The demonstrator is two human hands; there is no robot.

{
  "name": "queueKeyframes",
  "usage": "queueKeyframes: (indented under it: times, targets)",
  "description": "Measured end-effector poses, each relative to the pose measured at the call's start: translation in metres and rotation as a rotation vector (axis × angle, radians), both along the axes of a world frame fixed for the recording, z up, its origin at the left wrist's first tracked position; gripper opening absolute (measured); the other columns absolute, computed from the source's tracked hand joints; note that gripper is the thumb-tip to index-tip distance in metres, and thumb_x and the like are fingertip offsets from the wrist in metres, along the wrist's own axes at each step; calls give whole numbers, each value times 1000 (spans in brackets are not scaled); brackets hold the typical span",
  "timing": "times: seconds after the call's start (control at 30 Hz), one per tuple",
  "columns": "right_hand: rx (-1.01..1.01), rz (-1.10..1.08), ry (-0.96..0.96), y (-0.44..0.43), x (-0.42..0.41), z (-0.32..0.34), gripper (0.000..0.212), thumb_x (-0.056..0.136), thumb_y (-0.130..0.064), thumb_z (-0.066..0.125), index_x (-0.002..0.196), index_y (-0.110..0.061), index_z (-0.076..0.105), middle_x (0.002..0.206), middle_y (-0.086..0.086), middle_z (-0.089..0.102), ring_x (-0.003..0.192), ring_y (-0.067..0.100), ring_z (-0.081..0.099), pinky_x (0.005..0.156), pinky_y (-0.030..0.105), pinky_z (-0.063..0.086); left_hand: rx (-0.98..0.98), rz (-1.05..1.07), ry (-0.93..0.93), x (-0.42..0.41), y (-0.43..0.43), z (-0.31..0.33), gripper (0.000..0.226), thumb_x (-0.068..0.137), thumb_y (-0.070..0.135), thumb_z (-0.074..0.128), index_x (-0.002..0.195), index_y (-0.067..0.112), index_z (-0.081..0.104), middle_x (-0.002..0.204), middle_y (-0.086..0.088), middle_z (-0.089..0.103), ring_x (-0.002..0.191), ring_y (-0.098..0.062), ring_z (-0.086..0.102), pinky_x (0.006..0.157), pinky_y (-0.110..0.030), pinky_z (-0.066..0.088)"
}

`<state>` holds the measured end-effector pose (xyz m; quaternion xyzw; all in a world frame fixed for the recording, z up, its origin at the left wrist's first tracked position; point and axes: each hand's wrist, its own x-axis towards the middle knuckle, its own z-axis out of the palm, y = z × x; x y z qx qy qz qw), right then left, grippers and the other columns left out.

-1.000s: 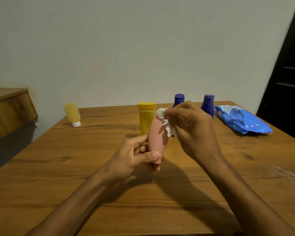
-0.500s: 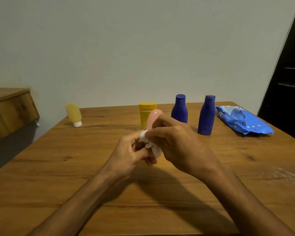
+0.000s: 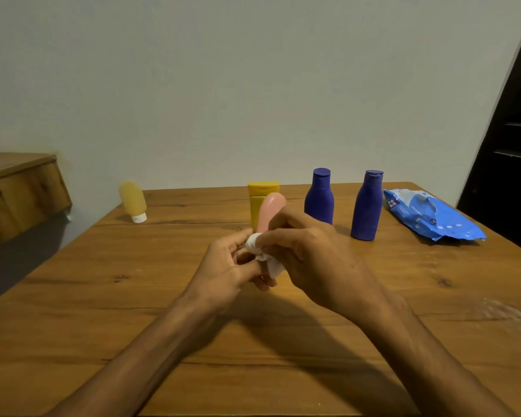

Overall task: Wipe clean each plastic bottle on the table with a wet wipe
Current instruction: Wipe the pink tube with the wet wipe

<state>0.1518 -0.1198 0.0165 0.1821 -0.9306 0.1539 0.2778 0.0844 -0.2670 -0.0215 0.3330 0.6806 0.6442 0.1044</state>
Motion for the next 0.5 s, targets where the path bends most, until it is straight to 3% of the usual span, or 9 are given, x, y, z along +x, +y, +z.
queueKeyframes:
  times: [0.3,0.5]
  targets:
    - [-328,-67,341,12,-6,-5,24,81,-5,66,105,-9,68,98,2,61,85,9,60,66,17,52,156,-164,-245,-2,-3,8,50,81,16,68,126,2,55,99,-21,71,82,-35,68,71,-34,59]
    - [-525,-82,352,11,-8,-4,21,84,-6,66,102,-16,70,92,-2,63,84,9,60,66,17,50,232,-241,-304,-2,-4,10,51,82,12,64,129,-3,51,95,-22,68,80,-34,67,70,-34,59]
